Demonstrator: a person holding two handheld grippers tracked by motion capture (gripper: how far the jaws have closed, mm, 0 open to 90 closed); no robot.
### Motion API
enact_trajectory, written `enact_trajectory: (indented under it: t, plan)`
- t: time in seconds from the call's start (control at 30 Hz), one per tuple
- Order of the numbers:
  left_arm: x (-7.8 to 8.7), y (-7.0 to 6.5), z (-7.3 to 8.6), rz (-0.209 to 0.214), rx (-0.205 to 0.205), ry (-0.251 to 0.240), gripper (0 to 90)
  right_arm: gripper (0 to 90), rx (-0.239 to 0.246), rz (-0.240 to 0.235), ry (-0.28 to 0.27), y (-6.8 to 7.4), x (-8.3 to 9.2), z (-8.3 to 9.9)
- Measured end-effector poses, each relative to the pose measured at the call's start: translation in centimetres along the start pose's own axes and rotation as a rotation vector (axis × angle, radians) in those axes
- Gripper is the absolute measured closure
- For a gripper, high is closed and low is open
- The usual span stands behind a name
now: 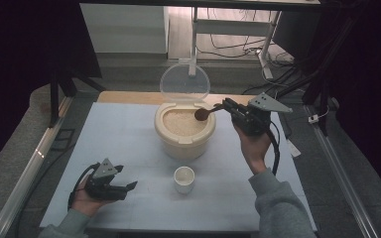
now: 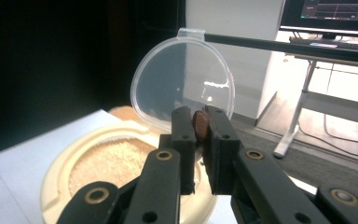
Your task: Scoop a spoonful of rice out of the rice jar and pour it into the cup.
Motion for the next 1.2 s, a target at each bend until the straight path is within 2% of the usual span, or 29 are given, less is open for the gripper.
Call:
enact_trajectory:
  t: [0.13,0.37,0.53,0.73,0.9,0.97,1.2]
  plan:
    - [0.0,0.0,0.0,0.001,-0.002,0.001,22.5,83.0,0.041,0.006,0.030,0.5,-0.4,-0.1]
    - [0.0,0.0,0.0,0.003,-0.003,0.001,22.5,83.1,0.031,-0.002,0.066,0.8,-1.1,0.2]
    - [0.0,0.0,0.0,0.004,-0.005,0.001,22.5,83.1,-0.026,-0.031,0.088,0.6,-1.6,0.6]
    - [-0.1,0.0,0.0,0.002,-0.005,0.005,22.5,83.2,-0.064,-0.043,0.098,0.4,-1.7,0.8]
    - [0.0,-0.1,0.0,0.002,-0.006,0.004,22.5,83.2,-0.137,-0.063,0.108,0.1,-2.0,1.4]
    - [0.0,0.0,0.0,0.003,-0.006,0.004,22.5,83.2,-0.158,-0.058,0.106,-0.1,-2.0,1.6]
    - [-0.1,0.0,0.0,0.000,-0.008,0.008,22.5,83.0,-0.277,-0.077,0.115,-0.7,-2.1,2.3]
Point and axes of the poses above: each handheld gripper's, and its own axes: x roughly backward along the jaws, z roughly out of its underside, y roughly to its left, the point moved 1 cm from there along -x, roughly forward along the jaws, and after that the axes turned 2 degrees about -y, right-handed, at the moved point
